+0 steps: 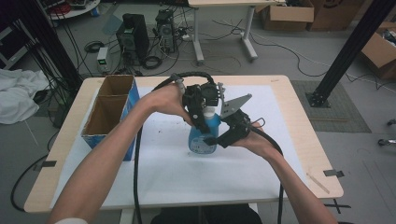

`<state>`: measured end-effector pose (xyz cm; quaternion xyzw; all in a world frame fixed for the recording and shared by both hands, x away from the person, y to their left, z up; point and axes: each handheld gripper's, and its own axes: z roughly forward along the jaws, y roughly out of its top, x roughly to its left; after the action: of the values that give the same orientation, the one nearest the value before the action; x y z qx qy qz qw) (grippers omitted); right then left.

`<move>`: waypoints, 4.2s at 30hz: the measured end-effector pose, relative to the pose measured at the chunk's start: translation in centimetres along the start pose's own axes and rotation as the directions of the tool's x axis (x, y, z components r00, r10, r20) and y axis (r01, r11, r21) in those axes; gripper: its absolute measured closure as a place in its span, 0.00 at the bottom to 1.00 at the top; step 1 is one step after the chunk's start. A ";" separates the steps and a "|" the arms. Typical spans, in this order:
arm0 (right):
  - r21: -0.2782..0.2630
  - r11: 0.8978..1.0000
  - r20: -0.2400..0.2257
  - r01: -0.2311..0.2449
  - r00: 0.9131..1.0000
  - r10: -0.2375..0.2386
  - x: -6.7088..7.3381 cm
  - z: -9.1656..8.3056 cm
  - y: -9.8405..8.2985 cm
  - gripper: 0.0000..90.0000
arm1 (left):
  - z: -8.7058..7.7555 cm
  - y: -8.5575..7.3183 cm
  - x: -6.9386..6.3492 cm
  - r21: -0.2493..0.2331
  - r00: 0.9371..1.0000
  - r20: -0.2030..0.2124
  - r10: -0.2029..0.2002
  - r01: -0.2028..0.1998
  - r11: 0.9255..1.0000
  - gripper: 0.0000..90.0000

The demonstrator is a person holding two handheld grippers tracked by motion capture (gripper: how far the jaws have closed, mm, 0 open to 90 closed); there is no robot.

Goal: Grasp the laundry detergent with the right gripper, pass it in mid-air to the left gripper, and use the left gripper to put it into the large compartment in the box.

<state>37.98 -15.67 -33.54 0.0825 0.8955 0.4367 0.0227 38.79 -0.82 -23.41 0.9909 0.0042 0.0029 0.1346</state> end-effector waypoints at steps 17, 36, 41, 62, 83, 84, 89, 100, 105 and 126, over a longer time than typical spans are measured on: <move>0.027 0.999 0.017 -0.042 0.999 0.041 -0.1 -1.3 -0.9 0.23 | -1.2 -0.5 0.0 0.001 1.000 -0.016 -0.018 0.018 1.000 0.42; 0.117 0.965 0.275 -0.233 0.942 0.194 -1.7 -6.6 -4.2 0.17 | -8.3 -3.1 1.8 -0.013 0.933 -0.133 -0.333 0.335 0.942 0.42; 0.127 0.952 0.295 -0.277 0.927 0.230 -2.3 -7.4 -5.5 0.17 | -10.9 -4.5 2.6 -0.023 0.873 -0.171 -0.457 0.461 0.887 0.42; 0.162 0.939 0.332 -0.303 0.913 0.237 -3.2 -7.2 -6.7 0.17 | -19.4 -11.9 4.1 -0.151 0.453 -0.305 -0.838 0.846 0.512 0.42; 0.165 0.946 0.322 -0.279 0.922 0.215 -3.1 -6.7 -7.1 0.18 | -16.5 -20.2 2.7 -0.263 0.081 -0.331 -0.940 0.949 0.174 0.42; 0.169 0.945 0.322 -0.278 0.922 0.214 -3.1 -6.6 -7.1 0.18 | -16.2 -20.5 2.7 -0.266 0.075 -0.332 -0.940 0.949 0.170 0.42; 0.183 0.942 0.322 -0.281 0.923 0.212 -3.0 -6.1 -7.3 0.18 | -13.9 -22.1 2.6 -0.293 0.038 -0.287 -0.957 0.948 0.125 0.42; 0.186 0.942 0.325 -0.279 0.922 0.209 -2.8 -6.0 -7.4 0.18 | -7.2 -24.5 2.6 -0.246 0.015 -0.272 -0.962 0.966 0.084 0.42; 0.193 0.939 0.325 -0.283 0.922 0.211 -2.8 -5.7 -7.5 0.19 | -5.3 -25.1 2.5 -0.253 0.004 -0.268 -0.964 0.965 0.074 0.42; 0.209 0.933 0.322 -0.292 0.922 0.217 -2.3 -4.8 -8.0 0.19 | -1.9 -25.1 2.7 -0.274 -0.014 -0.316 -0.949 0.959 0.077 0.42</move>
<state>38.68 -24.66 -36.94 0.2651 0.9119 0.3008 0.0872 41.24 23.93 -28.23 0.6938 0.7048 0.1224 0.0837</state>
